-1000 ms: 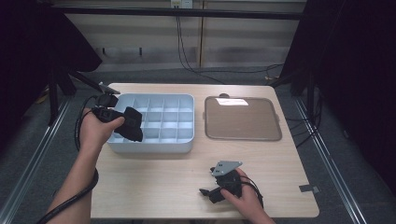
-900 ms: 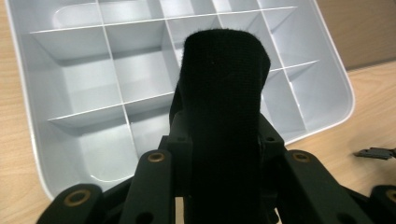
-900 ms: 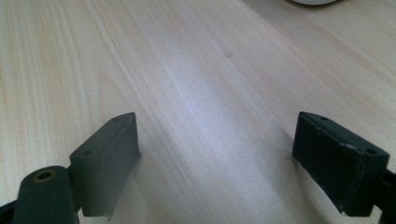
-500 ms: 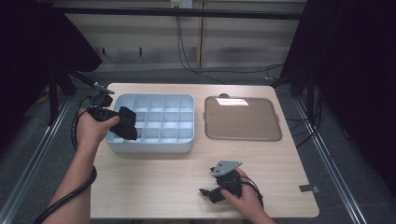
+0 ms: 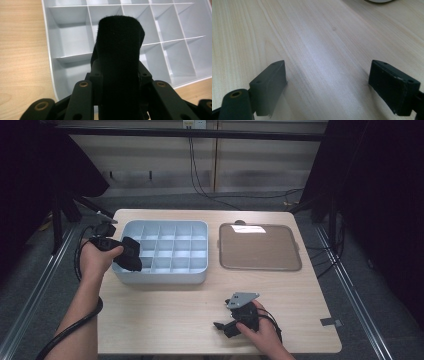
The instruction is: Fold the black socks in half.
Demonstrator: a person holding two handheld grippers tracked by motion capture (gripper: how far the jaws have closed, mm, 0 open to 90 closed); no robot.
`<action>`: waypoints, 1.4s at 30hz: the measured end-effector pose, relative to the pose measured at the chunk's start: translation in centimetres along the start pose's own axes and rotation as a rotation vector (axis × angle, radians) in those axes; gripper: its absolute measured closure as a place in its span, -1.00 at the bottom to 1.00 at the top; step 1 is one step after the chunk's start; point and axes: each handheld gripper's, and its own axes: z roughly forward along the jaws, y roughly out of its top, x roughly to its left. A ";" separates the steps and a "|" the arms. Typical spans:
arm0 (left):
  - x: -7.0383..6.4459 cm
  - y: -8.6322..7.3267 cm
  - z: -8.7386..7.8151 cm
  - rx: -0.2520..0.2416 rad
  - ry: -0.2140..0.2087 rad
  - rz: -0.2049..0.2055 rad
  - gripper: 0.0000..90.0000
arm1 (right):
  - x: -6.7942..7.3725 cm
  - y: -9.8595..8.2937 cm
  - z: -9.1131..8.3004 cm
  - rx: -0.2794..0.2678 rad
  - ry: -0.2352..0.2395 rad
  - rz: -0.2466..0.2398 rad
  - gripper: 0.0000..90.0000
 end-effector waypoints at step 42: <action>2.6 -0.7 3.3 0.082 0.081 -0.002 0.50 | 0.0 0.0 0.0 0.000 0.001 0.001 -0.69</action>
